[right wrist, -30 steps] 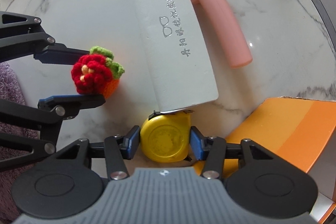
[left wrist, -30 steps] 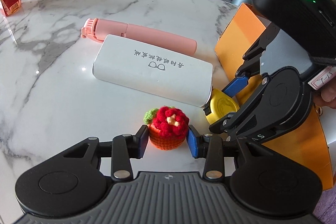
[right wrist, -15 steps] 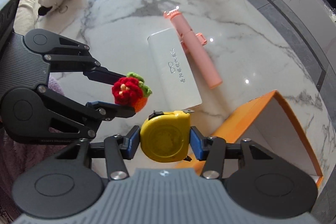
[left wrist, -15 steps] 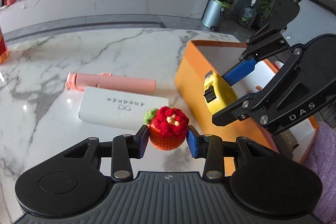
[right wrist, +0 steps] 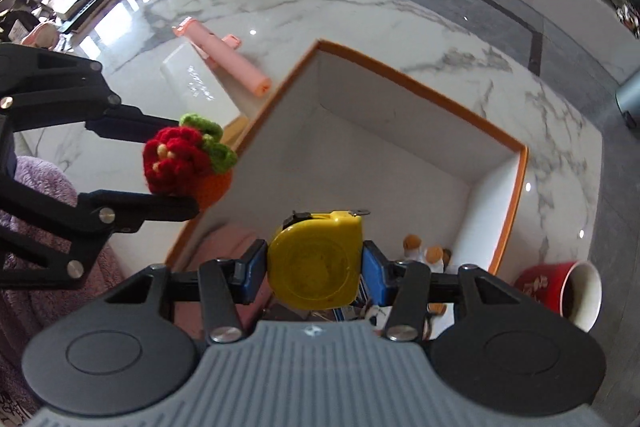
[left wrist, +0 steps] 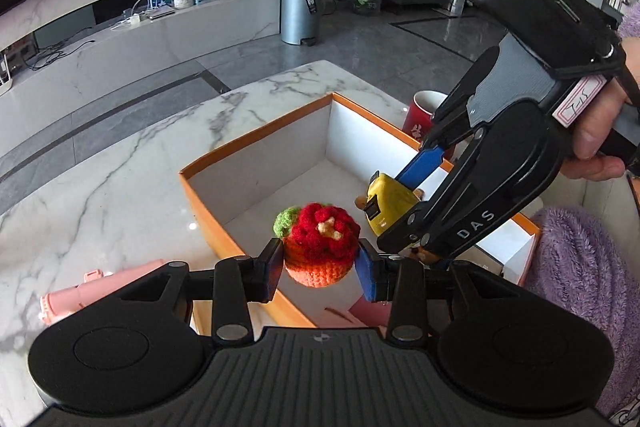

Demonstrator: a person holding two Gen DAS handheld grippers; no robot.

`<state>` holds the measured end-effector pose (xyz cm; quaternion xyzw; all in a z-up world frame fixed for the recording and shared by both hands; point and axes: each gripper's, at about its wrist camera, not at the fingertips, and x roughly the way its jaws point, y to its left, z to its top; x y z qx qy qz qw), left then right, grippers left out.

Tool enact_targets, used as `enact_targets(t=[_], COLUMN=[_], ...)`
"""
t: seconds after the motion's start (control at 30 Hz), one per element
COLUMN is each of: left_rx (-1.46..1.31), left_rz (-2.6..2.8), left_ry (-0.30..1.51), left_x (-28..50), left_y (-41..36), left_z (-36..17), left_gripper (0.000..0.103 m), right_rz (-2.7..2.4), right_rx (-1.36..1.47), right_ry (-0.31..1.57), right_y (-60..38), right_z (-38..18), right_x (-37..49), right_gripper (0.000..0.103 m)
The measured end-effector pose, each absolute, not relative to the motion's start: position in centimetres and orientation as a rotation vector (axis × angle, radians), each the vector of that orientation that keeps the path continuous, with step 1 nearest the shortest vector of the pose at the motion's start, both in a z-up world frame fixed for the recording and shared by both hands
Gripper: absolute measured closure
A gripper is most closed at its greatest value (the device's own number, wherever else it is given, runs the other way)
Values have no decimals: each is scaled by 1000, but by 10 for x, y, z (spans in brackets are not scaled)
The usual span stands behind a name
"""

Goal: Organize objects
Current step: 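Carry the strawberry and tape measure over the orange box with both grippers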

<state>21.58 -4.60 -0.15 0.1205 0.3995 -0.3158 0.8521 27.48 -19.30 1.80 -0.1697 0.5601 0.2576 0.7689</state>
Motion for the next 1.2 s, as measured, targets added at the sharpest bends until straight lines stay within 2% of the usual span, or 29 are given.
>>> enact_targets(t=[0.3,0.67,0.9,1.13,1.2], left_rx=[373,424,434,455,475], left_rz=[-679,-702,-717,-722,-714], left_ry=[893,967,1013,1051,1058], left_x=[250,267,275,279,281], left_y=[-81,-94,-95,-99,-102], left_z=[-27,-54,-64,-72,-74], left_gripper=[58,58,58,58,58], right_rz=[572,623,646,665,670], right_rx=[-329,-352,-315,-276,-260], right_ry=[1320,1421,1458,1417,1403], right_y=[-202,-193,-193,-201,-203], right_z=[-50,-92,-103,-85,-80], right_x=[297,304,309,306,306], right_gripper=[51,51,49,47,56])
